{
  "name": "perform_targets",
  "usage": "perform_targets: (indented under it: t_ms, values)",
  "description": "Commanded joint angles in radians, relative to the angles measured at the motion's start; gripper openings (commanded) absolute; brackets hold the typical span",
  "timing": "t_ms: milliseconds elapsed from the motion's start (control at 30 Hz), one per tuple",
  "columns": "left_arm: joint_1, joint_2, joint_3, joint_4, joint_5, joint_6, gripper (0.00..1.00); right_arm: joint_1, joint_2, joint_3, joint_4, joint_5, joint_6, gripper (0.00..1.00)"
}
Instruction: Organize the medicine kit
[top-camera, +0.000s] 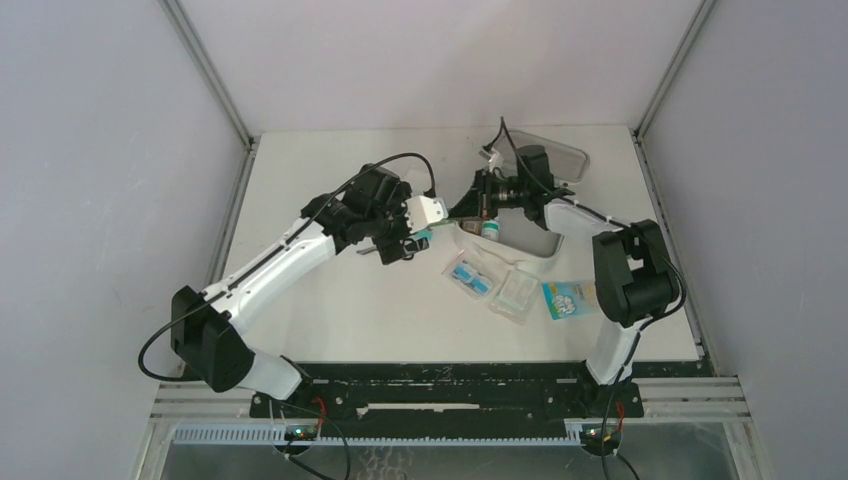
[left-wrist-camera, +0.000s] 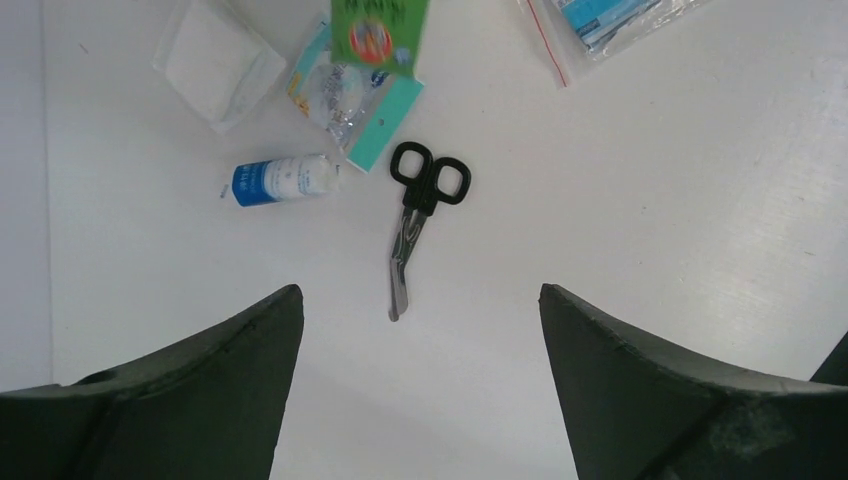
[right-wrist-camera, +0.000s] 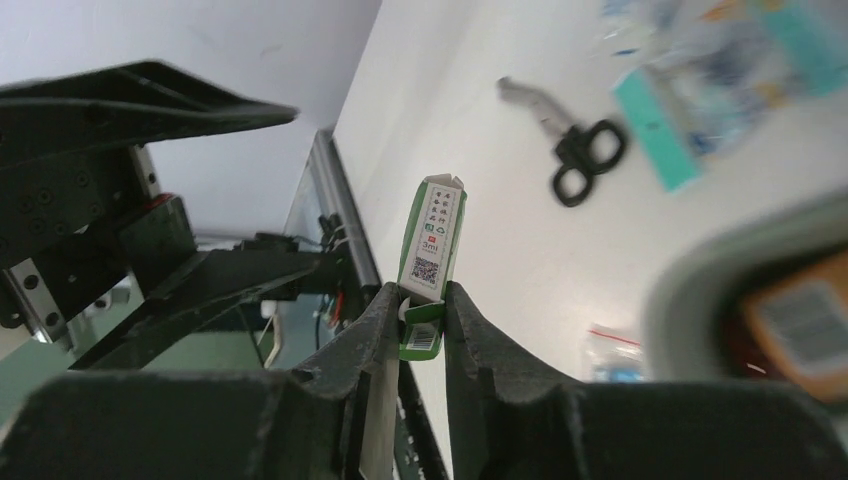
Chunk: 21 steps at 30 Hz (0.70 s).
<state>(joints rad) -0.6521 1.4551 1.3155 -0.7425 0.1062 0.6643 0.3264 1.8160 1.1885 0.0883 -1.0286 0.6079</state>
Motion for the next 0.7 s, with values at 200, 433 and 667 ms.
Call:
perform_targets:
  t_ms: [200, 433, 667]
  values:
    - [0.005, -0.049, -0.030, 0.039, -0.036, -0.008, 0.93, -0.185, -0.041, 0.060, -0.019, 0.135, -0.095, 0.19]
    - [0.005, -0.069, -0.054, 0.066, -0.054, -0.017, 0.94, -0.263, 0.040, 0.135, -0.073, 0.176, -0.140, 0.18]
    - [0.005, -0.082, -0.068, 0.087, -0.067, -0.020, 0.94, -0.297, 0.134, 0.190, -0.110, 0.194, -0.180, 0.19]
